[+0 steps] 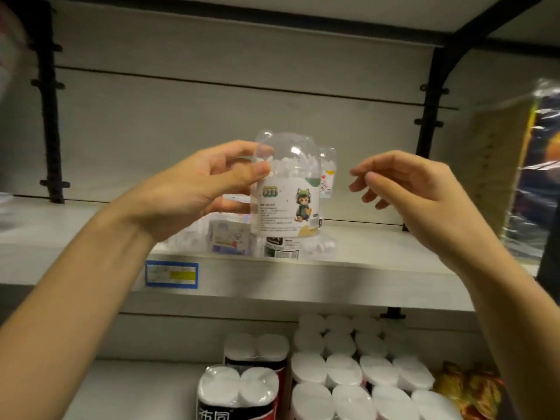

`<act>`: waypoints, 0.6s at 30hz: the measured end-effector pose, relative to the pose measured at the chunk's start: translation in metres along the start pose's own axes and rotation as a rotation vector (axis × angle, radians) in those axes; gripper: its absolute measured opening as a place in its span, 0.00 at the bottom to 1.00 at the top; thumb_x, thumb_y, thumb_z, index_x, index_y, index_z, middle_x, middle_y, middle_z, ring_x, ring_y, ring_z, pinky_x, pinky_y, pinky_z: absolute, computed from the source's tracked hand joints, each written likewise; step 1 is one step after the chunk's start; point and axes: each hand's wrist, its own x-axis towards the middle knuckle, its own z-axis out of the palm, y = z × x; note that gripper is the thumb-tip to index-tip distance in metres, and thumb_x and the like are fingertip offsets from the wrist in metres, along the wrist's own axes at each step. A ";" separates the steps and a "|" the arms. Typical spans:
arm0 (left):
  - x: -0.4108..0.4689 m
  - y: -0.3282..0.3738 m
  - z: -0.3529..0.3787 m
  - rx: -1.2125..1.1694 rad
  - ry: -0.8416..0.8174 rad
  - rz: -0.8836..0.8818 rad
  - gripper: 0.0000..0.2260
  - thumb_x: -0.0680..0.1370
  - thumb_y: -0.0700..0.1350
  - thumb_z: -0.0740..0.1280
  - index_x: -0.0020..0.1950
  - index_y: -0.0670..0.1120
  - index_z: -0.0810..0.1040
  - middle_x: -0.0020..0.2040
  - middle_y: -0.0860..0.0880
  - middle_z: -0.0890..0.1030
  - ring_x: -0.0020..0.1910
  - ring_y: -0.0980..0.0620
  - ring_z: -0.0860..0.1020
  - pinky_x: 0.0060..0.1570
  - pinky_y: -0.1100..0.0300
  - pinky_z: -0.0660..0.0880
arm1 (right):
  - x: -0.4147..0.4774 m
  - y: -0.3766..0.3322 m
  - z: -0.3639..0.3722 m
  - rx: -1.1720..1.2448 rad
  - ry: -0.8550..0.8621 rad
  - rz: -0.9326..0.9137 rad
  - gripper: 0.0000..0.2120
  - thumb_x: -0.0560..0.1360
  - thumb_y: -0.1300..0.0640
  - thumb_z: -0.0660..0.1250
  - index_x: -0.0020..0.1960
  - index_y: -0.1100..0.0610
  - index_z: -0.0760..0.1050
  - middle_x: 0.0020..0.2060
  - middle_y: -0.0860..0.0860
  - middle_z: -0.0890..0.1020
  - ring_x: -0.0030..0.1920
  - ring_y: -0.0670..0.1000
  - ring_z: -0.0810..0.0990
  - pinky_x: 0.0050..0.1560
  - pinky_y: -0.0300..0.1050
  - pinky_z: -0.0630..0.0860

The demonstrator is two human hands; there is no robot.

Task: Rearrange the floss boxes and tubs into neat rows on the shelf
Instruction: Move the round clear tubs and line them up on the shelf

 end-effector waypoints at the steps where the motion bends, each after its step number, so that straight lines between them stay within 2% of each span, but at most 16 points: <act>1: 0.005 0.000 0.008 0.003 -0.017 0.005 0.22 0.70 0.52 0.66 0.63 0.50 0.74 0.58 0.47 0.81 0.57 0.50 0.80 0.51 0.59 0.79 | -0.001 0.004 -0.004 0.011 0.000 0.000 0.08 0.77 0.58 0.61 0.50 0.49 0.79 0.41 0.46 0.84 0.41 0.43 0.81 0.42 0.36 0.78; 4: 0.022 -0.002 0.035 0.017 -0.048 0.022 0.24 0.69 0.52 0.65 0.64 0.50 0.73 0.58 0.45 0.81 0.57 0.49 0.80 0.50 0.61 0.79 | -0.005 0.015 -0.017 0.075 -0.022 0.015 0.10 0.77 0.52 0.60 0.56 0.48 0.76 0.45 0.44 0.83 0.44 0.43 0.81 0.46 0.37 0.79; 9: 0.052 -0.004 0.081 -0.026 -0.053 -0.009 0.25 0.69 0.51 0.66 0.66 0.48 0.71 0.59 0.45 0.80 0.56 0.51 0.80 0.48 0.63 0.79 | -0.001 0.037 -0.046 0.026 -0.151 0.051 0.23 0.72 0.40 0.58 0.67 0.41 0.66 0.54 0.38 0.77 0.49 0.35 0.78 0.46 0.30 0.77; 11: 0.065 -0.004 0.098 -0.040 -0.045 -0.008 0.25 0.70 0.50 0.65 0.66 0.47 0.70 0.59 0.45 0.80 0.57 0.51 0.80 0.49 0.62 0.79 | 0.001 0.050 -0.059 0.006 -0.185 0.072 0.27 0.69 0.36 0.59 0.68 0.39 0.63 0.56 0.37 0.75 0.51 0.36 0.78 0.48 0.33 0.77; 15: 0.093 -0.011 0.131 -0.077 -0.022 -0.021 0.26 0.70 0.50 0.65 0.67 0.45 0.70 0.63 0.42 0.77 0.60 0.47 0.78 0.54 0.57 0.79 | 0.007 0.077 -0.082 0.047 -0.245 0.113 0.31 0.70 0.40 0.64 0.71 0.41 0.59 0.62 0.42 0.73 0.53 0.44 0.80 0.56 0.45 0.78; 18: 0.115 -0.020 0.151 -0.088 -0.022 -0.039 0.22 0.74 0.48 0.64 0.67 0.45 0.69 0.65 0.41 0.75 0.61 0.47 0.77 0.54 0.58 0.79 | 0.013 0.099 -0.094 0.014 -0.237 0.128 0.33 0.71 0.44 0.66 0.72 0.42 0.57 0.62 0.44 0.72 0.51 0.45 0.80 0.55 0.47 0.78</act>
